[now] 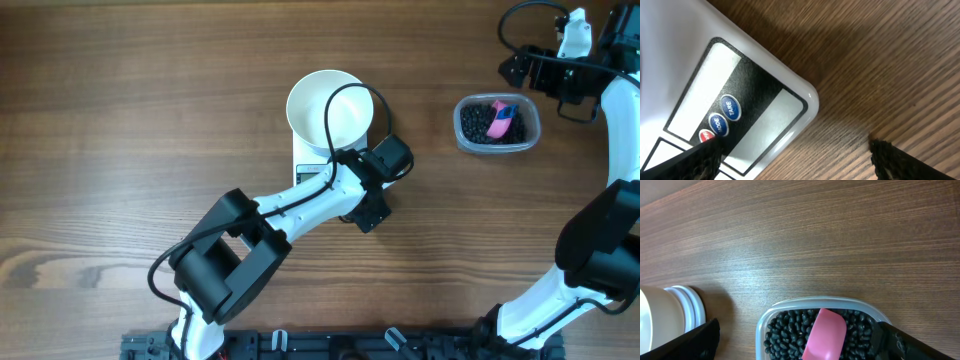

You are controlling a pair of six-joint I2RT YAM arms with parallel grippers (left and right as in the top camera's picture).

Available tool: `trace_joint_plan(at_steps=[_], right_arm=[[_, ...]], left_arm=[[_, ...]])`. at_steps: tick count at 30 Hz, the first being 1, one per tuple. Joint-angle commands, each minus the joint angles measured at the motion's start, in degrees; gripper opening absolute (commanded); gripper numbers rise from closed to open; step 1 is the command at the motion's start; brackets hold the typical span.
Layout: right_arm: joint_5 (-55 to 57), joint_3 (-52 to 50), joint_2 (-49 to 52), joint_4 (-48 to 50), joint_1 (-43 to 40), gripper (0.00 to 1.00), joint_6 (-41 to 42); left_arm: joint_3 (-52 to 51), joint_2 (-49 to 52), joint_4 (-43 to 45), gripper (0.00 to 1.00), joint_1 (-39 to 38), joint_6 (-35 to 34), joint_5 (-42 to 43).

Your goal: Scoop item into bowl and weigh 150g on scale

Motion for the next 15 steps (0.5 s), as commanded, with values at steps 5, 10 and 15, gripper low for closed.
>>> trace_joint_plan(at_steps=[5, 10, 15], right_arm=[[0.3, 0.9, 1.1, 0.3, 0.3, 1.00, 0.0], [0.3, 0.9, 1.1, 0.3, 0.3, 1.00, 0.0], [0.3, 0.9, 1.1, 0.3, 0.3, 1.00, 0.0]], left_arm=[[-1.5, 2.8, -0.1, 1.00, 1.1, 0.9, 2.6], [-1.5, 3.3, 0.1, 1.00, 1.1, 0.9, 2.6], [-1.5, 3.9, 0.1, 1.00, 1.1, 0.9, 2.6]])
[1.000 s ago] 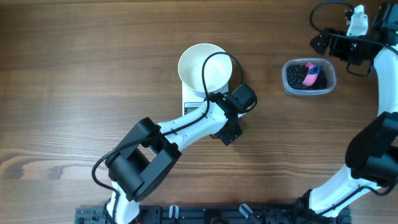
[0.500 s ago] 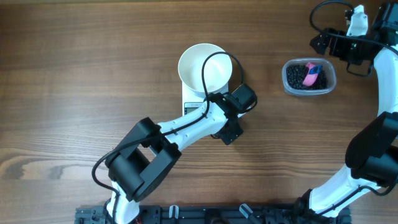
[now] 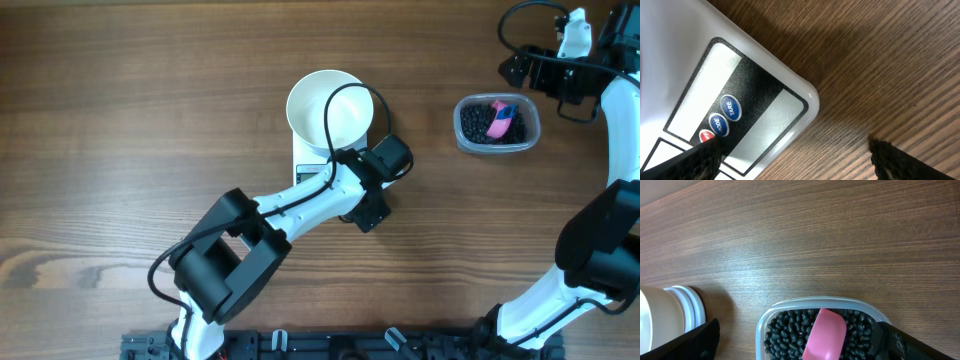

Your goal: Scoop item into bowl and weigh 150g on scale

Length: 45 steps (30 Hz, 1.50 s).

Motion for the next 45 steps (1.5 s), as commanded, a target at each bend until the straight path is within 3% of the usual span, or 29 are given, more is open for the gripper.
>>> trace_joint_plan(at_steps=[1, 12, 19, 21, 28, 32, 35, 37, 40, 45], right_arm=[[0.3, 0.9, 1.1, 0.3, 0.3, 1.00, 0.0], [0.3, 0.9, 1.1, 0.3, 0.3, 1.00, 0.0], [0.3, 0.9, 1.1, 0.3, 0.3, 1.00, 0.0], [0.3, 0.9, 1.1, 0.3, 0.3, 1.00, 0.0], [0.3, 0.9, 1.1, 0.3, 0.3, 1.00, 0.0], [0.3, 0.9, 1.1, 0.3, 0.3, 1.00, 0.0], [0.3, 0.9, 1.1, 0.3, 0.3, 1.00, 0.0], [0.3, 0.9, 1.1, 0.3, 0.3, 1.00, 0.0], [0.3, 0.9, 1.1, 0.3, 0.3, 1.00, 0.0], [0.3, 0.9, 1.1, 0.3, 0.3, 0.99, 0.0]], left_arm=[[-1.5, 3.9, 0.1, 1.00, 1.0, 1.1, 2.4], [-1.5, 5.7, 1.7, 1.00, 1.7, 1.1, -1.8], [-1.5, 3.6, 2.1, 1.00, 1.0, 0.5, -1.7], [-1.5, 0.5, 1.9, 1.00, 0.5, 0.3, 1.7], [-1.5, -14.0, -5.1, 1.00, -0.4, -11.5, 6.6], [-1.5, -20.1, -14.3, 1.00, 1.3, -24.8, 6.5], [-1.5, -20.6, -20.2, 1.00, 5.2, -26.9, 6.2], [-1.5, -20.6, -22.2, 1.00, 8.1, -21.2, 6.5], [-1.5, -20.6, -21.5, 1.00, 9.4, -6.3, 7.0], [-1.5, -20.5, -17.2, 1.00, 13.4, 4.5, 12.5]])
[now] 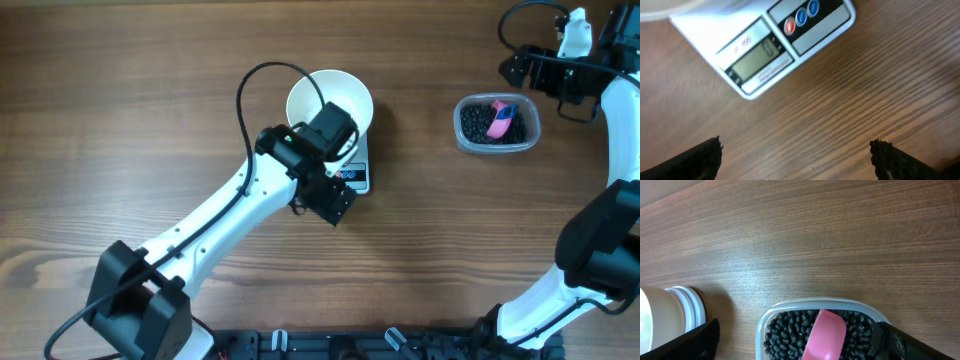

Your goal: Scoop item into bowl and weigh 150g on scale

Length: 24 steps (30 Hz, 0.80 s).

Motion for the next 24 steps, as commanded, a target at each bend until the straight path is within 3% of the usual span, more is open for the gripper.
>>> trace_joint_plan(at_steps=[1, 6, 9, 13, 17, 21, 24], right_arm=[[0.3, 0.9, 1.1, 0.1, 0.3, 1.00, 0.0], [0.3, 0.9, 1.1, 0.1, 0.3, 1.00, 0.0], [0.3, 0.9, 1.1, 0.2, 0.3, 1.00, 0.0], [0.3, 0.9, 1.1, 0.2, 0.3, 1.00, 0.1], [0.3, 0.9, 1.1, 0.2, 0.3, 1.00, 0.0], [0.3, 0.9, 1.1, 0.4, 0.3, 1.00, 0.0], [0.3, 0.9, 1.1, 1.0, 0.3, 1.00, 0.0]], left_arm=[[-0.3, -0.8, 0.8, 1.00, 3.7, 9.3, 2.5], [-0.3, -0.8, 2.6, 1.00, 4.1, 9.3, 3.4], [-0.3, -0.8, 2.3, 1.00, 4.6, 13.9, -1.3], [1.7, -0.9, 2.9, 1.00, 8.9, 9.1, -1.5], [2.2, -1.2, 9.7, 1.00, 21.0, 7.5, 4.5], [2.2, -2.5, 14.9, 1.00, 37.3, 7.5, 21.8], [2.2, -2.7, 16.4, 1.00, 46.9, 5.8, 26.4]])
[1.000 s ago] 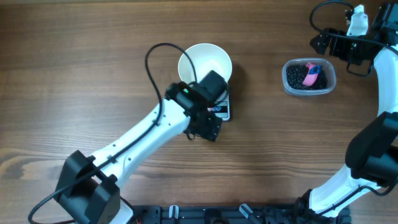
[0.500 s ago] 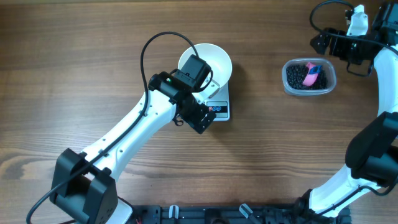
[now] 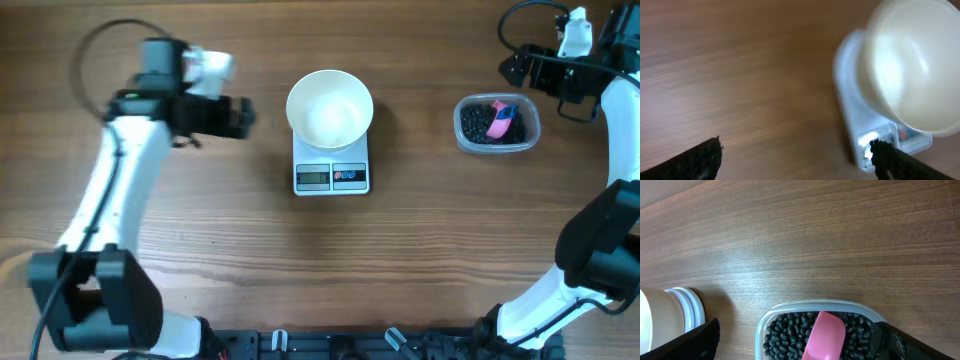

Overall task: Scoop item into bowl and weigh 150g on scale
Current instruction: 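Retract the left gripper away from the scale to the left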

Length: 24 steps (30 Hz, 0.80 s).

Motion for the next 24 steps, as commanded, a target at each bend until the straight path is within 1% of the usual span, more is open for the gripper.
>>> trace_joint_plan(at_steps=[1, 3, 6, 12, 24], right_arm=[[0.3, 0.9, 1.1, 0.4, 0.3, 1.00, 0.0], [0.3, 0.9, 1.1, 0.4, 0.3, 1.00, 0.0], [0.3, 0.9, 1.1, 0.4, 0.3, 1.00, 0.0], [0.3, 0.9, 1.1, 0.4, 0.3, 1.00, 0.0], [0.3, 0.9, 1.1, 0.4, 0.3, 1.00, 0.0]], left_arm=[[1.0, -2.3, 0.6, 1.00, 11.2, -3.2, 8.6], [1.0, -2.3, 0.1, 1.00, 16.7, -3.5, 8.6], [1.0, -2.2, 0.3, 1.00, 19.3, -4.5, 8.3], [1.0, -2.1, 0.5, 1.00, 19.4, -4.4, 3.8], [1.0, -2.1, 0.3, 1.00, 19.4, -4.4, 3.9]])
